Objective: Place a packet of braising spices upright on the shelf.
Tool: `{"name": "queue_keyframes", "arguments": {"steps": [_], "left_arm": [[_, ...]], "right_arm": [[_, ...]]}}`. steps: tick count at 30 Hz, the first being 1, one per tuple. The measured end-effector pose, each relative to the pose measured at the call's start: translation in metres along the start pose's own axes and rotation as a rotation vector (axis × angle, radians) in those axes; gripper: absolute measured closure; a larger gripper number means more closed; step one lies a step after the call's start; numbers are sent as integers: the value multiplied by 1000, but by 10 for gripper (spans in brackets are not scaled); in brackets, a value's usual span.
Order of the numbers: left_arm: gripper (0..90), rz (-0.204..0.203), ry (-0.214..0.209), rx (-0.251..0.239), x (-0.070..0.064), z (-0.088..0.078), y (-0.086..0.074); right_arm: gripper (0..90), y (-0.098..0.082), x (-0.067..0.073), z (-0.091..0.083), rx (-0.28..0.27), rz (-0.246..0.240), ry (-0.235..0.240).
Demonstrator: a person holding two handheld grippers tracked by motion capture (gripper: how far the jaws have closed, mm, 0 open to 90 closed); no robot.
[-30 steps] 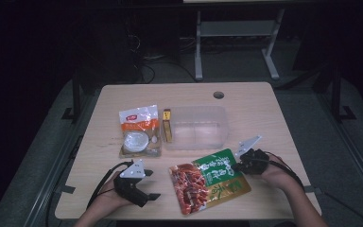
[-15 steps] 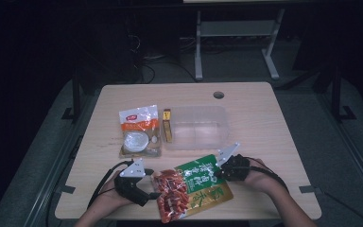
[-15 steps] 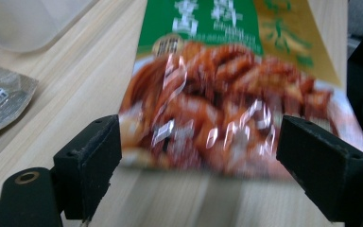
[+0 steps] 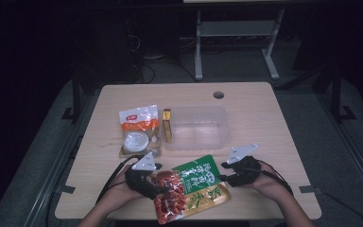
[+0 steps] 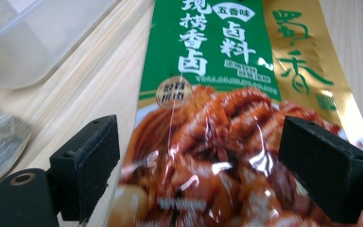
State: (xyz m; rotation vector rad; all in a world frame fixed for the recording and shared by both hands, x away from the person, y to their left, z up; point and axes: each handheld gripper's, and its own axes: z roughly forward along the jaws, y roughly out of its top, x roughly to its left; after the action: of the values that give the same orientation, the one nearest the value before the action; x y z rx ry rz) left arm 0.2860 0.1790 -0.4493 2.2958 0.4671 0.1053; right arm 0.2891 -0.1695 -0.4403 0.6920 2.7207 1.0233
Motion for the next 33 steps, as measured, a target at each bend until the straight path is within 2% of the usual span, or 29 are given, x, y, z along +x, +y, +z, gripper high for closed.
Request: {"name": "queue_keyframes", "arguments": {"steps": [1, 3, 9, 12, 16, 18, 19, 23, 25, 26, 28, 30, 33], "left_arm": [[128, 5, -2, 3, 0, 2, 2], [128, 4, -5, 5, 0, 6, 7], [128, 0, -25, 27, 0, 22, 21], [128, 11, -22, 53, 2, 24, 19], [129, -3, -26, 67, 2, 31, 15], [129, 15, -29, 91, 2, 33, 13], [129, -5, -36, 77, 1, 35, 13], [129, 10, -36, 90, 1, 35, 13], [126, -4, -41, 89, 1, 36, 12], [120, 9, -42, 96, 3, 35, 12], [113, -5, -40, 85, 2, 36, 12], [112, 4, -40, 90, 3, 36, 11], [111, -7, -39, 81, 3, 37, 11]], "right_arm": [[440, -3, 2, -3, -12, 26, -4], [415, -10, 4, -7, -36, 44, -24], [387, -24, 4, -12, -47, 61, -54], [383, -23, 0, -11, -51, 63, -48], [380, -23, -4, -9, -47, 57, -46], [380, -23, -4, -8, -47, 57, -45], [380, -23, -4, -8, -45, 55, -44], [382, -24, -4, -8, -41, 52, -42], [383, -24, -4, -8, -41, 52, -36], [384, -24, -4, -7, -41, 52, -36], [385, -24, -4, -7, -39, 48, -35], [386, -24, -4, -8, -43, 49, -36], [388, -24, -4, -8, -41, 46, -37]]}}
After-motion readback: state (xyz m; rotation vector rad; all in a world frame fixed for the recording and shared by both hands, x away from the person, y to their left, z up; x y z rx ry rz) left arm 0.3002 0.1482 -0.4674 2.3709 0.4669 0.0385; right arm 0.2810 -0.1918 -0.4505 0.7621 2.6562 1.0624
